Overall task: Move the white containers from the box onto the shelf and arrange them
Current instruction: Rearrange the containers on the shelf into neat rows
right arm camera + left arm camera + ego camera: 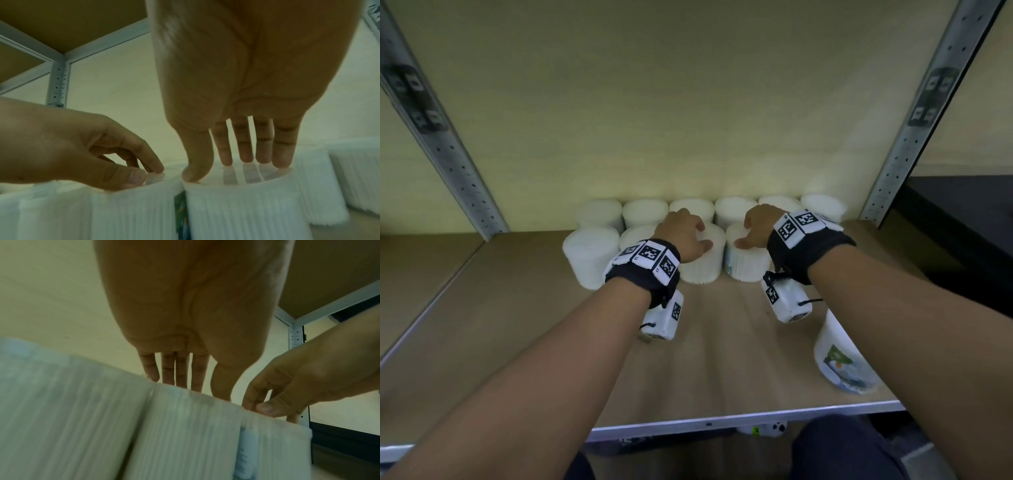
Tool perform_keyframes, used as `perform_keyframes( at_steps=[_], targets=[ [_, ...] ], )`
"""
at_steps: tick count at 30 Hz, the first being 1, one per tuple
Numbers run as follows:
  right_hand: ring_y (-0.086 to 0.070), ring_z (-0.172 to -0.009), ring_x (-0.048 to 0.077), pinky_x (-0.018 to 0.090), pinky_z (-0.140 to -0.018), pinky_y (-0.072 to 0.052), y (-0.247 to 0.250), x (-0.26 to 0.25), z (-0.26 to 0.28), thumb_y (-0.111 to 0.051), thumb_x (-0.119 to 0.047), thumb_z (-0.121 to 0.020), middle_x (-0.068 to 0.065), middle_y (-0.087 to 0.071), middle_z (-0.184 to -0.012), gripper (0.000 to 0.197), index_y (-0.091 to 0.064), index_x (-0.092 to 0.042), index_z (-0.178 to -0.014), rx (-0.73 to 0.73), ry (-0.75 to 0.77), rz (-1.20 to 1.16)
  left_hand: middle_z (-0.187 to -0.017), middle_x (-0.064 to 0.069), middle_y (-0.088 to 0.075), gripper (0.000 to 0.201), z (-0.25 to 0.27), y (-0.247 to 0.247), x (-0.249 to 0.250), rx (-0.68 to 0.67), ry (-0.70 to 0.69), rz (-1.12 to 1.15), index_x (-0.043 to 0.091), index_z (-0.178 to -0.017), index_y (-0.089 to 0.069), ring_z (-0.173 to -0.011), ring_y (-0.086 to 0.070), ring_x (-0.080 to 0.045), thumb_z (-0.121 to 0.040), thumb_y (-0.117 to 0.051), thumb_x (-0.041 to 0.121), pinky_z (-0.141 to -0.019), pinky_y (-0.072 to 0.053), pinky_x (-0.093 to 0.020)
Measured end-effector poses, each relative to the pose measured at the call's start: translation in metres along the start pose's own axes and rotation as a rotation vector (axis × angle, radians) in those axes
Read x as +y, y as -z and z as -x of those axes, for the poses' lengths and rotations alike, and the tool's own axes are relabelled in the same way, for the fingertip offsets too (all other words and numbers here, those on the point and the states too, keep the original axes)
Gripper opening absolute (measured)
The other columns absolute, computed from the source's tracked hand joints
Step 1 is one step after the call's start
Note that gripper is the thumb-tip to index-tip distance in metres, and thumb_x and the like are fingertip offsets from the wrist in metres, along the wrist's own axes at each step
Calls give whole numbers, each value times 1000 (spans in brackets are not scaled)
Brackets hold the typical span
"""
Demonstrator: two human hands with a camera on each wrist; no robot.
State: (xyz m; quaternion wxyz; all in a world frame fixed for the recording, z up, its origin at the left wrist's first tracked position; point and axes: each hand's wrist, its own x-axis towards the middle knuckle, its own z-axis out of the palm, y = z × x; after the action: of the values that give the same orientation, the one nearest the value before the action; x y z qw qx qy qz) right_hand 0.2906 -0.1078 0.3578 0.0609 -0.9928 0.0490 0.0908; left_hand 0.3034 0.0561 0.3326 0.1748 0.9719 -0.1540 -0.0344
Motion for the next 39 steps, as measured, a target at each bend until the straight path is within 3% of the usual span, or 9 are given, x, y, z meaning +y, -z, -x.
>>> perform_keyframes(
  at_steps=[6,9,13,17,21,24,30,35,39],
  targets=[
    [-59,-113,29,39,-98,-48,-3,4,2,-63,-46,-84,13,-59,-126,58,-56,-4,-123,24,29,23,-135,-10,-45,48,-2,-3,1,8,-18,-1,13,-130,-53,-127,-42,-27,-89,-59,36,-106,-38,-38],
    [-57,-117,29,36,-99,-47,0,6,4,-62,-39,-89,14,-56,-130,54,-54,-3,-128,-2,41,44,-136,-10,-44,47,-1,-3,3,1,-24,4,12,-131,-52,-127,-43,-28,-90,-59,34,-106,-37,-36],
    [-46,-129,24,31,-105,-37,8,9,7,-64,-24,-89,8,-44,-144,56,-44,-12,-139,-71,80,59,-136,-10,-44,47,0,-1,4,-2,-21,9,12,-131,-51,-127,-43,-27,-90,-59,34,-107,-37,-36],
    [-43,-133,22,28,-103,-37,15,12,14,-64,-9,-88,6,-40,-147,56,-46,-19,-140,-128,112,11,-137,-10,-43,47,1,-3,3,-3,-19,13,11,-132,-51,-128,-42,-27,-91,-59,33,-107,-36,-36],
    [-43,-132,22,29,-104,-37,14,13,13,-65,-25,-88,3,-40,-148,58,-43,-19,-142,-74,108,-27,-136,-11,-44,47,1,-3,3,-2,-20,9,11,-131,-52,-127,-42,-28,-90,-59,33,-107,-37,-37],
    [-47,-129,25,32,-105,-38,10,13,9,-57,-39,-91,8,-45,-144,58,-44,-11,-140,1,79,9,-136,-11,-44,47,0,-3,3,1,-21,7,11,-131,-52,-127,-43,-28,-91,-58,33,-106,-37,-37],
    [-56,-119,28,36,-101,-47,2,12,8,-59,-44,-89,13,-55,-134,59,-53,-3,-131,-4,42,73,-134,-11,-45,46,-2,-5,3,0,-19,4,11,-131,-52,-126,-43,-28,-91,-59,32,-106,-38,-37],
    [-45,-131,25,30,-106,-37,8,14,8,-61,-21,-90,8,-42,-147,58,-40,-12,-144,-80,66,77,-134,-11,-45,46,-3,-6,3,9,-22,4,11,-131,-52,-126,-43,-28,-91,-58,32,-105,-38,-37],
    [-49,-127,25,27,-96,-42,8,16,4,-54,-1,-87,6,-43,-145,60,-44,-23,-142,-104,116,56,-134,-11,-45,46,-3,-7,3,14,-22,-1,11,-131,-52,-126,-43,-28,-91,-58,33,-105,-38,-37]
  ],
)
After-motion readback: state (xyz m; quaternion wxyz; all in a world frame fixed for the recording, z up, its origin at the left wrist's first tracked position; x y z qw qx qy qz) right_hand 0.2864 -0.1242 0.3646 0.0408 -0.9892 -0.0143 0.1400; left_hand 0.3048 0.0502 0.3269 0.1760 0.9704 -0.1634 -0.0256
